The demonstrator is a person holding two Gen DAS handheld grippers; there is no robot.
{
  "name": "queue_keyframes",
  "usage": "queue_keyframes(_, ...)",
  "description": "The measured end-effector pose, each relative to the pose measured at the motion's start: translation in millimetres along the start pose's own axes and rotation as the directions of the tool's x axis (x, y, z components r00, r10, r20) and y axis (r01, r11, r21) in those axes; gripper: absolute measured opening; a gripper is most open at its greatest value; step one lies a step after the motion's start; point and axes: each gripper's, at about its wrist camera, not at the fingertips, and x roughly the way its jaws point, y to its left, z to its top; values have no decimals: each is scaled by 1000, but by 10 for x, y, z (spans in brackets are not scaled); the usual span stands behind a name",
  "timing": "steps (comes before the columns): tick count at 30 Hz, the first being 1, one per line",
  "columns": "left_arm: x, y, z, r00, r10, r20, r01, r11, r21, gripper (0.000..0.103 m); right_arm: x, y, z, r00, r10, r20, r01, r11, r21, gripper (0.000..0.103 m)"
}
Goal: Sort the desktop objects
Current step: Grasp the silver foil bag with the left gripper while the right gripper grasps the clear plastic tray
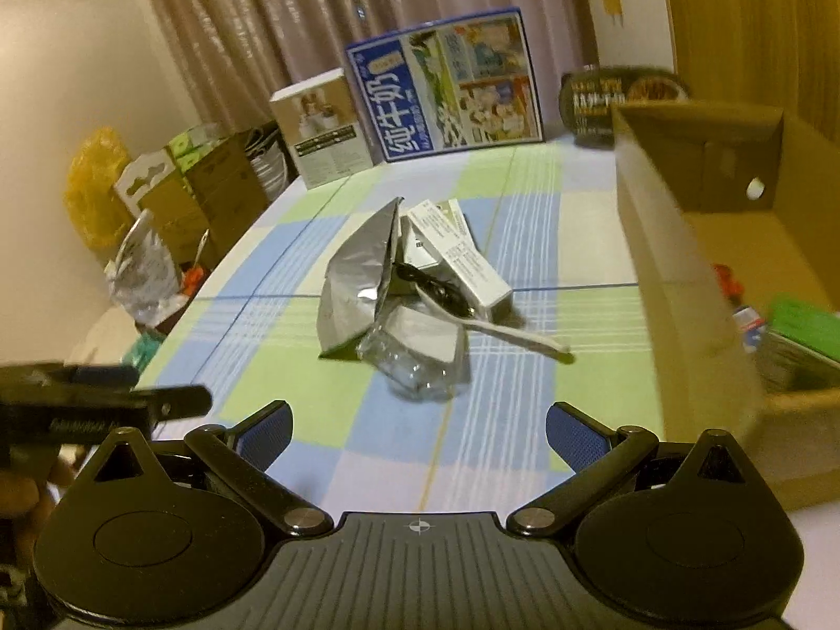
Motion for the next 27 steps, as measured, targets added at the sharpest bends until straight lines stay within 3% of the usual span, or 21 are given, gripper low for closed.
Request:
queue_keyframes(9,422,167,198,1000,4,-4,-4,1000,1,96,700,-151,193,998,19,-55,-13,995,98,100)
queue_keyframes(17,703,281,290,1000,-6,5,7,999,-33,96,1082,-230,262,997,48,-52,-39,985,169,78)
queue_keyframes(27,896,294,270,999,-40,4,40,999,-36,96,1198,-118,186,999,22,-41,-19,998,65,67)
